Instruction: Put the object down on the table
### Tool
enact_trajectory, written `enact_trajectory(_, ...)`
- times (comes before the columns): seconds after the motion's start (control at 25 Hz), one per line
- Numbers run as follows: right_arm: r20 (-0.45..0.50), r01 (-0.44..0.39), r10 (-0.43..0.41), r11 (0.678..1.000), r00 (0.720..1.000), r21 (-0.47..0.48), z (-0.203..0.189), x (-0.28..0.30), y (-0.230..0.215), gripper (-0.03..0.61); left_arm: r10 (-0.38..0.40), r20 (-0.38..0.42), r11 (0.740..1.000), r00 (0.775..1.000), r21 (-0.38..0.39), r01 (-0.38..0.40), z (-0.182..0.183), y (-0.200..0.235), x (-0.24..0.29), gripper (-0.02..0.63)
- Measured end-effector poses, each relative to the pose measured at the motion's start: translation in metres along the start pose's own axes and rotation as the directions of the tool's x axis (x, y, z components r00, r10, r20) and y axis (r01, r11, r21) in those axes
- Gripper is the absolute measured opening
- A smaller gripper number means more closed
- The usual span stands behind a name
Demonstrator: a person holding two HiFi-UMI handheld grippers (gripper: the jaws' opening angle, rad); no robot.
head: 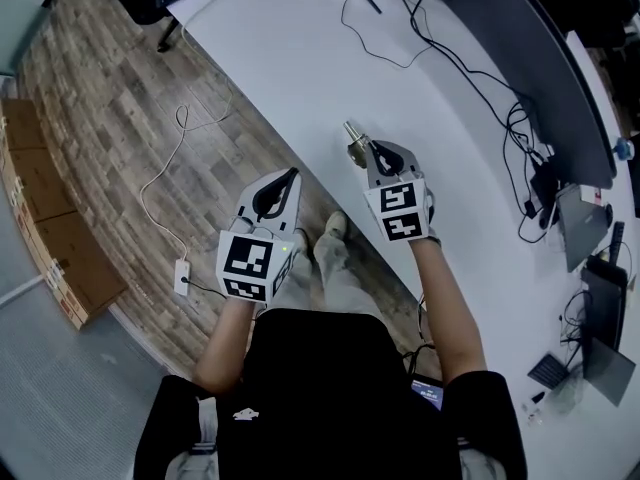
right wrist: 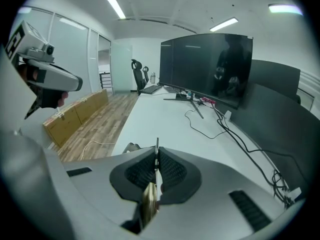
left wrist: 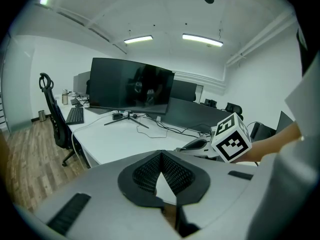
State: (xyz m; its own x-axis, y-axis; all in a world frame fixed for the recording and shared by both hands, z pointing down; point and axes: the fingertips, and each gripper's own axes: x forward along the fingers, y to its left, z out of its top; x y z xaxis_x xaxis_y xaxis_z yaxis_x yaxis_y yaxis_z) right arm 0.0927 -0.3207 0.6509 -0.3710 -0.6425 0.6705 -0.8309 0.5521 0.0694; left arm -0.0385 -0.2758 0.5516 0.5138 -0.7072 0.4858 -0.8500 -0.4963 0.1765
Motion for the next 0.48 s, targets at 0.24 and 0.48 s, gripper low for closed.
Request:
enact_trajectory(0.24,-0.008,0.009,-0.010,1.000,1.000,-0.026,-0.006,0.011,-0.001,0.025,0.007,-0.008,1.000,1.000,0.000,-0.007,-0.003,0.004,0.002,0.012)
enact_trajectory(0.48,-0.009,0.033,-0.033,0.998,0.999,-0.057,-0.010,0.016,0.001,0.026,0.011,-0.016,1.000,1.000,-0.002,-0.011,-0.007,0.006,0.003,0.012)
